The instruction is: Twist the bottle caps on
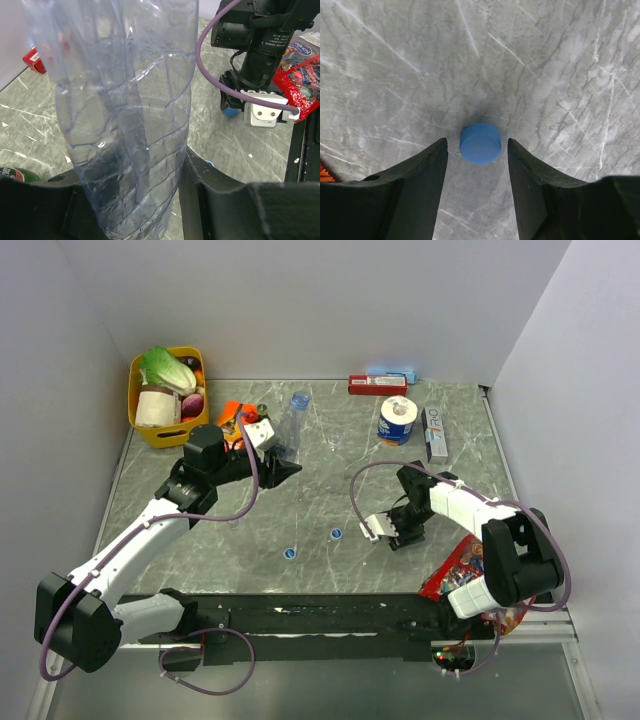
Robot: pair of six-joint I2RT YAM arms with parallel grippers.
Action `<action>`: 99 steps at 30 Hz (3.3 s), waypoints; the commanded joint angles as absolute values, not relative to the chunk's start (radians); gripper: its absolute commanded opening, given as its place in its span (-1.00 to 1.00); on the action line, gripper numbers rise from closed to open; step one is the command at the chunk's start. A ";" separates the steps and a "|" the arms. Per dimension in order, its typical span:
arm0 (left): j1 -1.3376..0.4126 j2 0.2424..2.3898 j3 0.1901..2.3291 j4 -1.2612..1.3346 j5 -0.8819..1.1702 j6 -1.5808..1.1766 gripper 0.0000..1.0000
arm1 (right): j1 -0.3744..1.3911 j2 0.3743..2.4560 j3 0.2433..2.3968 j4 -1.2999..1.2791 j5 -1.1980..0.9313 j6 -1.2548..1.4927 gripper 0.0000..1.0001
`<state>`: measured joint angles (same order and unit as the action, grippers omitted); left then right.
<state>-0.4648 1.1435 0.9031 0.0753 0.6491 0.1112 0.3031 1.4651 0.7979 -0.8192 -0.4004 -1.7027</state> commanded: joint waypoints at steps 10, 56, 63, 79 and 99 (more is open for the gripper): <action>-0.462 1.147 0.899 0.124 0.663 0.107 -0.97 | 0.298 1.479 0.802 -0.798 -0.396 -1.690 0.02; -0.850 1.172 0.644 0.347 0.707 0.287 -0.98 | 0.627 1.095 1.864 -1.417 -0.571 -1.252 -0.54; -0.874 1.170 0.611 0.383 0.698 0.331 -0.98 | 0.698 1.123 1.842 -1.474 -0.589 -1.391 -0.53; -0.874 1.144 0.580 0.394 0.657 0.360 -0.98 | 0.802 1.169 1.806 -1.569 -0.617 -1.500 -0.52; -0.876 1.143 0.558 0.433 0.611 0.393 -0.98 | 0.824 1.177 1.694 -1.494 -0.568 -1.445 -0.53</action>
